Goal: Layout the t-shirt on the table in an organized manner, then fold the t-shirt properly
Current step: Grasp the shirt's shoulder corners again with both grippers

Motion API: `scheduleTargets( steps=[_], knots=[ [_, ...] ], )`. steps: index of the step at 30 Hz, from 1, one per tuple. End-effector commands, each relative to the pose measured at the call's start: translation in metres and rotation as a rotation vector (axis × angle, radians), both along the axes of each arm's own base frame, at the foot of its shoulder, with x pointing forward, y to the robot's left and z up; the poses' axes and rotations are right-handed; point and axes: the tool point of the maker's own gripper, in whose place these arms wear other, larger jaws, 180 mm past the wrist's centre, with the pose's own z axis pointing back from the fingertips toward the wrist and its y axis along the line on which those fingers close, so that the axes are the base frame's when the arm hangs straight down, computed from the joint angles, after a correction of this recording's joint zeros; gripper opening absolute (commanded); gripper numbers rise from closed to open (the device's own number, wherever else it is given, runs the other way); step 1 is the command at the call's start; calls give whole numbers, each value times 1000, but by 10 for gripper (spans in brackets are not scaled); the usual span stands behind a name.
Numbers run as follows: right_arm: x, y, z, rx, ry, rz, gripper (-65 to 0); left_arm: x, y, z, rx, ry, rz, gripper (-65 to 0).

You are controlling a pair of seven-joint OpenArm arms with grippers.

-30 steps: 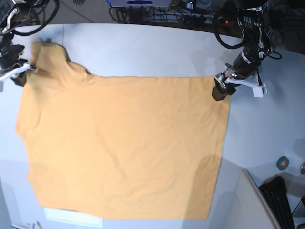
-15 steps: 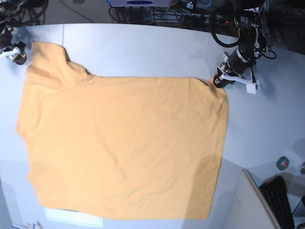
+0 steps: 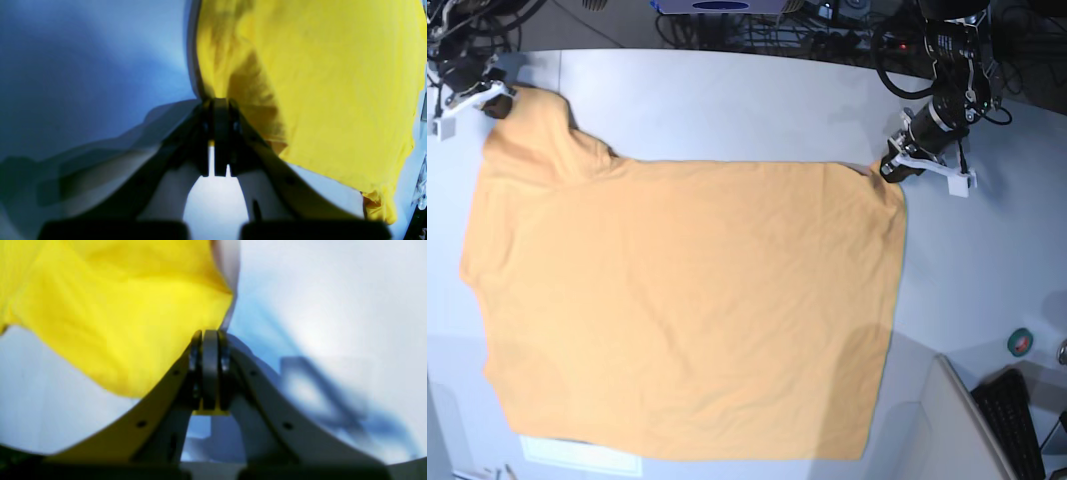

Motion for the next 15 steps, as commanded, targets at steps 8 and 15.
scheduleTargets(
  steps=[8, 15],
  knots=[
    [-21, 20, 5, -24, 50, 93, -650, -8, 5, -4, 25, 40, -10, -650],
    [-15, -2, 41, -128, -31, 37, -593, -9, 7, -4, 27, 40, -4, -650]
  ],
)
